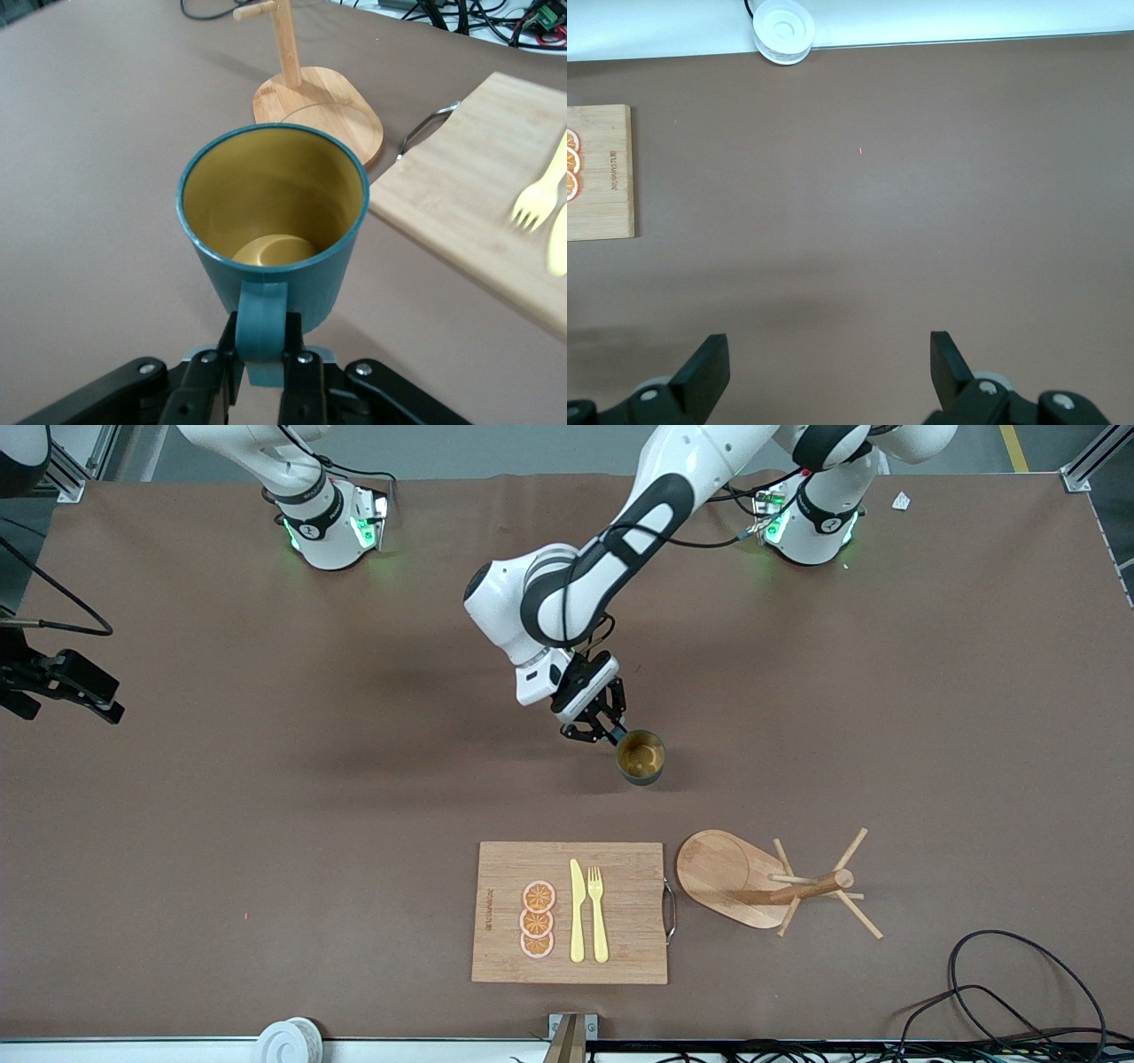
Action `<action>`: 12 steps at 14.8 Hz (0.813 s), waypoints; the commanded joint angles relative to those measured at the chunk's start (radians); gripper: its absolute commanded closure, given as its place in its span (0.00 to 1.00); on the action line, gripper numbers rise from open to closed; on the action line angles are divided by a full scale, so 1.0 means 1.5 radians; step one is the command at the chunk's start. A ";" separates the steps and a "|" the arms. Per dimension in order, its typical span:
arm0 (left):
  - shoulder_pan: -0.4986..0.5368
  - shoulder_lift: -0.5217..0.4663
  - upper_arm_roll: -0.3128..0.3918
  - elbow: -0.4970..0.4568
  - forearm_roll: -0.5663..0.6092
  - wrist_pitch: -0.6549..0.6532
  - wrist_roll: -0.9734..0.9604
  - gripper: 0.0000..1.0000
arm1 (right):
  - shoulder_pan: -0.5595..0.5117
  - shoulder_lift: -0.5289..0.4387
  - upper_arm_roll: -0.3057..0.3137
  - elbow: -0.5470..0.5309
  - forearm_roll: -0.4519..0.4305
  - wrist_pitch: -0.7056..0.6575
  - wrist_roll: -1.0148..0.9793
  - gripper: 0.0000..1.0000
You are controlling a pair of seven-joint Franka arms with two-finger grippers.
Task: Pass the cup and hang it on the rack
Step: 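Lift the mug by its handle with the left gripper toward the rack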
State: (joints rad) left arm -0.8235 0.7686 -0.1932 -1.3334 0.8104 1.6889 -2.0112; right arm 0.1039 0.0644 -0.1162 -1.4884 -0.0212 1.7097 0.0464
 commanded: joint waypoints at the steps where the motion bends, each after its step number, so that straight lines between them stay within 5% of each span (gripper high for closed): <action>1: 0.053 -0.085 -0.008 0.016 -0.110 0.004 0.091 0.99 | -0.005 0.002 0.003 0.008 -0.001 -0.007 0.004 0.00; 6: 0.177 -0.185 -0.008 0.015 -0.305 0.085 0.227 1.00 | -0.005 0.002 0.003 0.008 -0.001 -0.006 0.007 0.00; 12: 0.319 -0.210 -0.009 0.031 -0.549 0.088 0.373 1.00 | -0.004 0.003 0.003 0.008 -0.004 -0.002 0.006 0.00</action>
State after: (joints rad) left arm -0.4228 0.4718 -0.1944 -1.2835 0.1052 1.8111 -1.5080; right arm 0.1034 0.0644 -0.1164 -1.4877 -0.0212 1.7111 0.0476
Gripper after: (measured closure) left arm 0.789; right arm 0.000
